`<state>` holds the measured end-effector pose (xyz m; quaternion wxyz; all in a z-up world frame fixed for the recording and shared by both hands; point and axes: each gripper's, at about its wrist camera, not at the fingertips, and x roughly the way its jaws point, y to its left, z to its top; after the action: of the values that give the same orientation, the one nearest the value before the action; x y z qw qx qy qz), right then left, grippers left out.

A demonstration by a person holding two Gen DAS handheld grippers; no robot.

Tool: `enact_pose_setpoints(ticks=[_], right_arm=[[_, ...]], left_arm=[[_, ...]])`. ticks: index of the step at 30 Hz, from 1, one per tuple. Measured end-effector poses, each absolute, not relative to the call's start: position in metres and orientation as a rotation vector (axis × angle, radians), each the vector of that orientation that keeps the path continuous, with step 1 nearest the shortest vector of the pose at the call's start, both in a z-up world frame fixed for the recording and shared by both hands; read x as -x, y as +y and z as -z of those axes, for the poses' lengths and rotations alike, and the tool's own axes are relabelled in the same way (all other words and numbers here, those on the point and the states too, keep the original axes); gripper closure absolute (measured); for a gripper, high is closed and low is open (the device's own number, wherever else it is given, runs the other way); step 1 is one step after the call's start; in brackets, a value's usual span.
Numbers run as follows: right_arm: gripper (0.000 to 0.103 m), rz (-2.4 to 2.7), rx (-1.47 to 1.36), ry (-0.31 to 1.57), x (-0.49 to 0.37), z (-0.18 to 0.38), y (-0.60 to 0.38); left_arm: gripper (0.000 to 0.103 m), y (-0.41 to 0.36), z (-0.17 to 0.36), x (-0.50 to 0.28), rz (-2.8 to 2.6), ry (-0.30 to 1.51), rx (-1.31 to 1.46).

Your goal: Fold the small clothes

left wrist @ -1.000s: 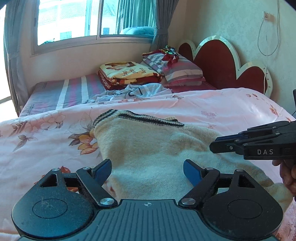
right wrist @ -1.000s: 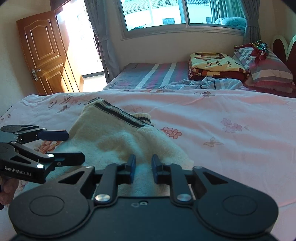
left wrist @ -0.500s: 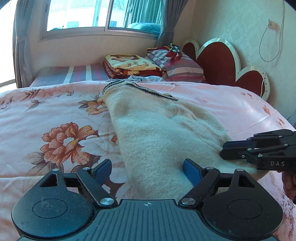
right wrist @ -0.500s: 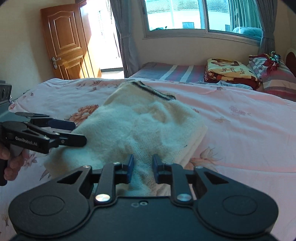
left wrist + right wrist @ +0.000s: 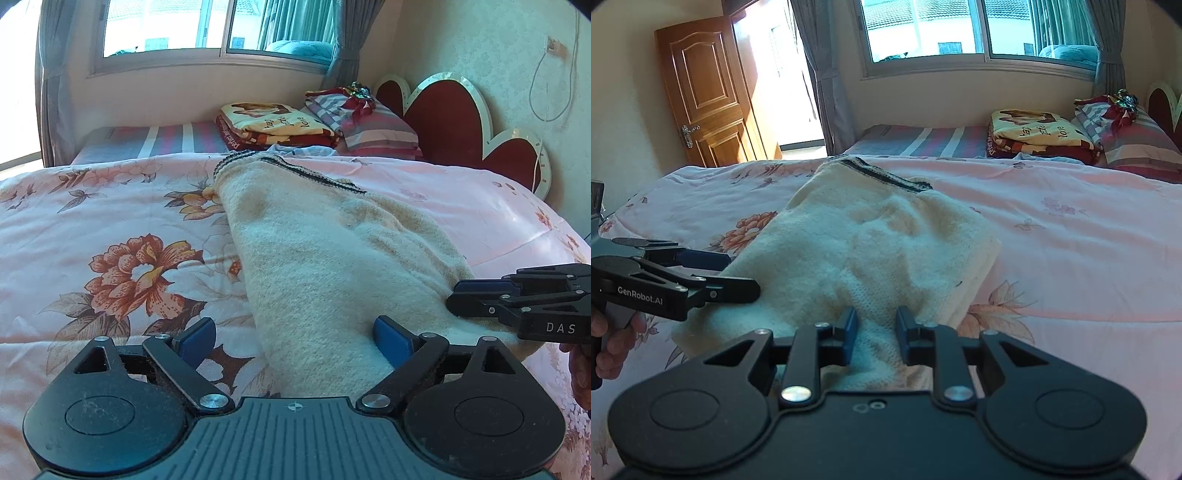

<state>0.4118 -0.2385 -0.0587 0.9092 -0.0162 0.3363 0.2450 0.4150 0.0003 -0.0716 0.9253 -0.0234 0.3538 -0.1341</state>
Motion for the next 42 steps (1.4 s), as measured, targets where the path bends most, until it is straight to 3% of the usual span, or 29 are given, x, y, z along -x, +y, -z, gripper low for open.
enact_pose_setpoints(ticks=[10, 13, 15, 16, 17, 20, 21, 28, 34, 37, 42], right_arm=[[0.081, -0.501, 0.029, 0.685, -0.409, 0.061, -0.24], [0.075, -0.494, -0.029, 0.717, -0.409, 0.049, -0.244], [0.054, -0.492, -0.144, 0.685, -0.402, 0.039, -0.261], [0.028, -0.474, -0.188, 0.668, -0.399, 0.036, -0.269], [0.016, -0.452, -0.24, 0.663, -0.398, 0.035, -0.281], [0.021, -0.45, -0.428, 0.753, -0.414, 0.047, -0.31], [0.022, -0.456, -0.502, 0.796, -0.422, 0.054, -0.318], [0.025, -0.496, -0.804, 0.934, -0.459, 0.097, -0.349], [0.026, -0.564, -0.736, 0.991, -0.48, 0.096, -0.338], [0.031, -0.581, -0.739, 1.01, -0.491, 0.097, -0.332], [0.05, -0.599, -0.777, 1.027, -0.503, 0.105, -0.326]], left_arm=[[0.0, 0.004, 0.077, -0.42, 0.252, 0.746, 0.073], [0.0, 0.006, 0.065, -0.417, 0.249, 0.757, 0.088], [0.001, 0.013, 0.059, -0.412, 0.268, 0.748, 0.098], [0.001, 0.017, 0.058, -0.411, 0.281, 0.757, 0.121], [0.003, 0.023, 0.059, -0.411, 0.3, 0.774, 0.155], [0.024, 0.038, 0.068, -0.421, 0.369, 0.847, 0.292], [0.025, 0.041, 0.071, -0.426, 0.387, 0.877, 0.341], [0.021, 0.043, 0.092, -0.453, 0.418, 0.987, 0.506], [0.02, 0.042, 0.099, -0.477, 0.442, 0.994, 0.534], [0.02, 0.04, 0.099, -0.488, 0.45, 0.996, 0.515], [0.021, 0.034, 0.098, -0.499, 0.448, 0.978, 0.501]])
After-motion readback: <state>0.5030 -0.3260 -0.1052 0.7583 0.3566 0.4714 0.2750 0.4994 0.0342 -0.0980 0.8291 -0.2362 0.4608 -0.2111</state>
